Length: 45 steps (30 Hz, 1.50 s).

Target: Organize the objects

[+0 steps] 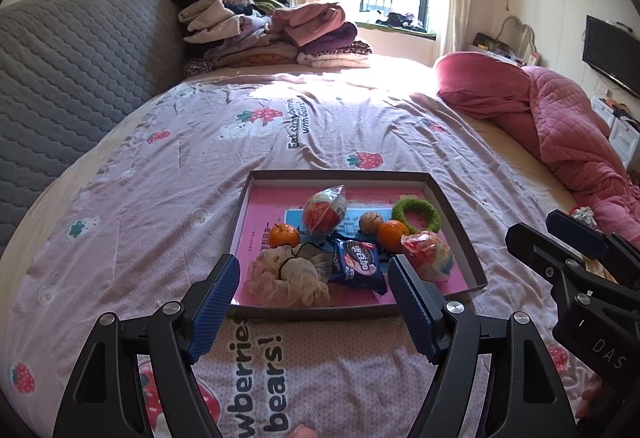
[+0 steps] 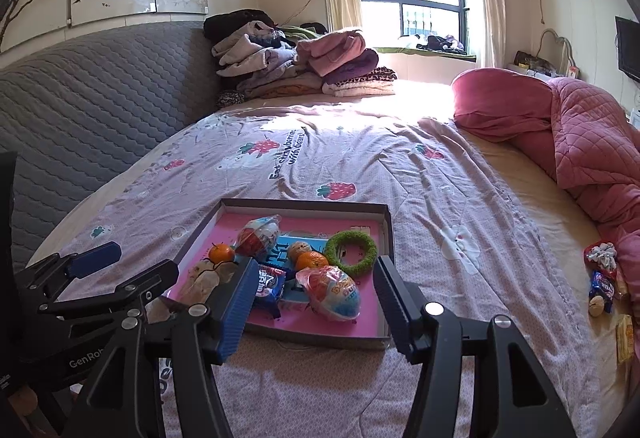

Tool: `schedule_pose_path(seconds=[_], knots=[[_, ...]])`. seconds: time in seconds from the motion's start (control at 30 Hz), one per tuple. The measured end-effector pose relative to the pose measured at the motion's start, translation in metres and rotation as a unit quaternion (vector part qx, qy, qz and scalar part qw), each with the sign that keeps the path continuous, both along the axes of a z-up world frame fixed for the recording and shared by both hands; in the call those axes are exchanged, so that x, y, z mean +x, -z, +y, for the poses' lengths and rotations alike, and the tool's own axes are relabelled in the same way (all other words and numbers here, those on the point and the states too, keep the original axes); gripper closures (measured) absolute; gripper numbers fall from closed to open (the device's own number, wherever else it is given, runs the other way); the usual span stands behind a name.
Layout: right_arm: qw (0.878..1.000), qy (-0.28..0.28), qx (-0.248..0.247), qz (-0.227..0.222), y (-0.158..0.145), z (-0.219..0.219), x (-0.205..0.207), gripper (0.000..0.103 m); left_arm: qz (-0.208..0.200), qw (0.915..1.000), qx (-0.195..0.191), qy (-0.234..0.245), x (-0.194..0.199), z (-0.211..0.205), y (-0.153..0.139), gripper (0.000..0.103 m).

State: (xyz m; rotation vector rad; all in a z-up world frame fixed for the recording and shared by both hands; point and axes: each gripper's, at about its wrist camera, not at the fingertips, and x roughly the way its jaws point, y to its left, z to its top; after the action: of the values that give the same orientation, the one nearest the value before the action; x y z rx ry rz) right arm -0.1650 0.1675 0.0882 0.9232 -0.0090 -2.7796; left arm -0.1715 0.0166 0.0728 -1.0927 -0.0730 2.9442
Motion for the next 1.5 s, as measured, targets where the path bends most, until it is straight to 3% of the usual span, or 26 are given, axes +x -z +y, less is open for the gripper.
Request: schedule_pose_path(seconds=[0.3, 0.67, 1.07, 1.5], knots=[[1.000, 0.001, -0.007, -0.001, 0.016, -0.001, 0.036, 0.044, -0.001, 1.0000, -0.003, -0.009, 0.038, -0.007, 0.013, 0.025], [1.000, 0.007, -0.015, -0.015, 0.051, 0.007, 0.063, 0.042, -0.005, 0.9996, -0.008, -0.027, 0.069, -0.022, 0.049, 0.025], [0.999, 0.026, -0.011, -0.032, 0.091, 0.018, 0.069, 0.042, -0.011, 0.9999, -0.005, -0.012, 0.076, -0.019, 0.077, 0.025], [1.000, 0.020, -0.012, -0.018, 0.096, 0.012, 0.075, 0.042, -0.014, 0.9998, -0.012, 0.006, 0.080, -0.006, 0.091, 0.025]])
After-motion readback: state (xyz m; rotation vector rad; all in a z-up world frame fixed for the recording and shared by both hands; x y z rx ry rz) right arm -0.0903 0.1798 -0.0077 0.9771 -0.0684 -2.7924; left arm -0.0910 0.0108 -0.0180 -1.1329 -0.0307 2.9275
